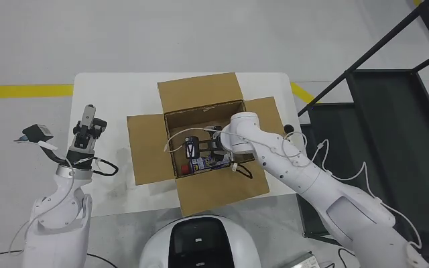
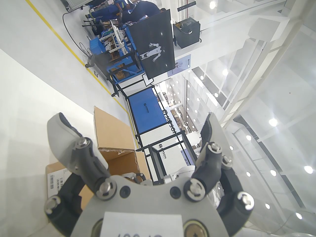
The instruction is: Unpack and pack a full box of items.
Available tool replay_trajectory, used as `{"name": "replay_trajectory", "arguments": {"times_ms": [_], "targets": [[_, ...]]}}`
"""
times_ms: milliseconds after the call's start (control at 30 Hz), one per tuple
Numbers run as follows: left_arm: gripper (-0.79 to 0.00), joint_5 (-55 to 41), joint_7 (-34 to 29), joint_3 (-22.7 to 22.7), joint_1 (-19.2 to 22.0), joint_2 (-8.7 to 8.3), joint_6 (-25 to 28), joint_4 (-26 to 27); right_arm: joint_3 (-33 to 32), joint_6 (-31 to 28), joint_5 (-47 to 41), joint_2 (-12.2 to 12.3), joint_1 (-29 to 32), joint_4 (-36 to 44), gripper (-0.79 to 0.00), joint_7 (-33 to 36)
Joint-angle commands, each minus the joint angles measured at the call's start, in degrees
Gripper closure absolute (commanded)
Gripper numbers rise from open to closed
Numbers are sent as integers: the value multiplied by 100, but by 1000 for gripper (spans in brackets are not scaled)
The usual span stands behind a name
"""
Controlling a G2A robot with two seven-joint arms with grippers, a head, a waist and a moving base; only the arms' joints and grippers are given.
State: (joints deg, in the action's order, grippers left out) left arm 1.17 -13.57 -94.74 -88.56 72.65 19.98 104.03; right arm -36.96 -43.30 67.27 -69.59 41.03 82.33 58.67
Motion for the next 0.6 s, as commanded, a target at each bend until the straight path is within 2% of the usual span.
{"name": "replay_trajectory", "arguments": {"times_ms": [0, 300, 567], "targets": [[-785, 0, 0, 0, 0, 0, 0, 0, 94, -110, 55, -18, 19, -66, -785, -77], [-785, 0, 0, 0, 0, 0, 0, 0, 536, -283, -58, -279, -337, -799, -785, -285], [-785, 0, 0, 0, 0, 0, 0, 0, 1003, -509, -246, -618, -711, -1601, -785, -418]]}}
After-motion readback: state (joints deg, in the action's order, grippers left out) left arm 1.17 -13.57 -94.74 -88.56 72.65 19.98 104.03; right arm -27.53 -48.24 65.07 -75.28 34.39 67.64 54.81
